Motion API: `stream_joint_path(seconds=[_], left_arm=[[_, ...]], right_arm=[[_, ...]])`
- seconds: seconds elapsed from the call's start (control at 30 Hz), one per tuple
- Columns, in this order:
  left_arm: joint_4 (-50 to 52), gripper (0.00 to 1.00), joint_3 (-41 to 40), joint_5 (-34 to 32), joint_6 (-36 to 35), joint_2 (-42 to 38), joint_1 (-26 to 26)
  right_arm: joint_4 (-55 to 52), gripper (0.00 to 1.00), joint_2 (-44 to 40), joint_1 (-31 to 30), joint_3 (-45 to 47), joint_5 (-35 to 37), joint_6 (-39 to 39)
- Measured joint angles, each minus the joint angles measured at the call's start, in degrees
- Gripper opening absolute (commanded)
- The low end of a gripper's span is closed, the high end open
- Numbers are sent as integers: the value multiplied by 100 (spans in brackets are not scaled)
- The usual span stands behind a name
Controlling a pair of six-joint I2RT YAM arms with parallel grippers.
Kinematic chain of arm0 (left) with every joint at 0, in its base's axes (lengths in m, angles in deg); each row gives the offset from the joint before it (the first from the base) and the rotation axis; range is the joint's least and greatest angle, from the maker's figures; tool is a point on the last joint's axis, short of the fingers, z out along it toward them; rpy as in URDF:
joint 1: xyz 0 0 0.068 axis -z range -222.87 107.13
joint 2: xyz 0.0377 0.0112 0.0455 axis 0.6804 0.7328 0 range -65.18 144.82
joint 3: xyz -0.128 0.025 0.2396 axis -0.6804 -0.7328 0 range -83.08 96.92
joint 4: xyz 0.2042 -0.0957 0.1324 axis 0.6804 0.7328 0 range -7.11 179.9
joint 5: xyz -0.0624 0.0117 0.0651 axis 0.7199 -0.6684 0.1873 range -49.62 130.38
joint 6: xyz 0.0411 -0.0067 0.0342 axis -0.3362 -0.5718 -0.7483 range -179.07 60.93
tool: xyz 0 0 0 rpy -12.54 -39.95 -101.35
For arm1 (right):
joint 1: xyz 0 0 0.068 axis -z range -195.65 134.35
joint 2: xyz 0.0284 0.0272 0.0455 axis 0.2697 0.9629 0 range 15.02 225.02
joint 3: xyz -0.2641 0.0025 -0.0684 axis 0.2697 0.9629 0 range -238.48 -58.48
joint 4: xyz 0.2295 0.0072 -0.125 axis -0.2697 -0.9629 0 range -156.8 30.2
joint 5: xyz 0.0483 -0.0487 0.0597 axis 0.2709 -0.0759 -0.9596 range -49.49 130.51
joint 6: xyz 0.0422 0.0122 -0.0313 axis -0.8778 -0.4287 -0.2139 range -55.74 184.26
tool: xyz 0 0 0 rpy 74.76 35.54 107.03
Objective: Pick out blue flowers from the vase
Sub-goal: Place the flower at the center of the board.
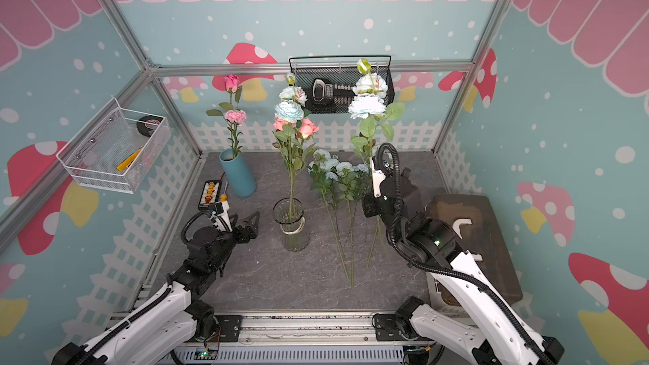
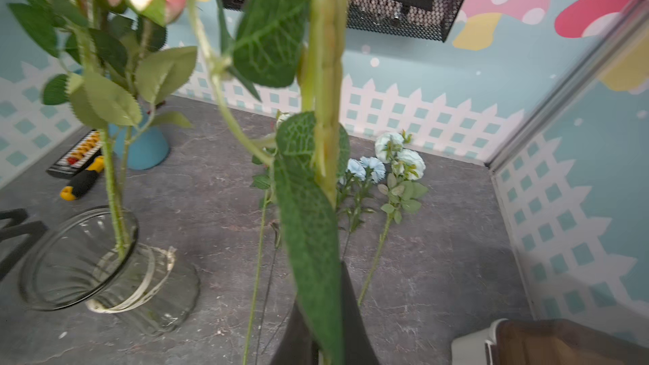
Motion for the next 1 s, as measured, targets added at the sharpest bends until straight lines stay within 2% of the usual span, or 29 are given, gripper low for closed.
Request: stream_joint_path(seconds=[0.13, 0.33, 0.7, 1.0], left_arm=[[-2, 91, -11, 0, 0, -33, 0], [0, 91, -37, 0, 2, -92, -4], [-2, 91, -72, 0, 4, -146, -4], [-2, 91, -74, 0, 22, -151, -9]], right_arm=[[-7, 0, 2, 494, 240, 63, -96], [-13, 0, 275, 1635, 555, -555, -284], [111, 0, 1353, 2697, 822, -1370, -302], [664, 0, 2439, 3661, 804, -2439, -345]])
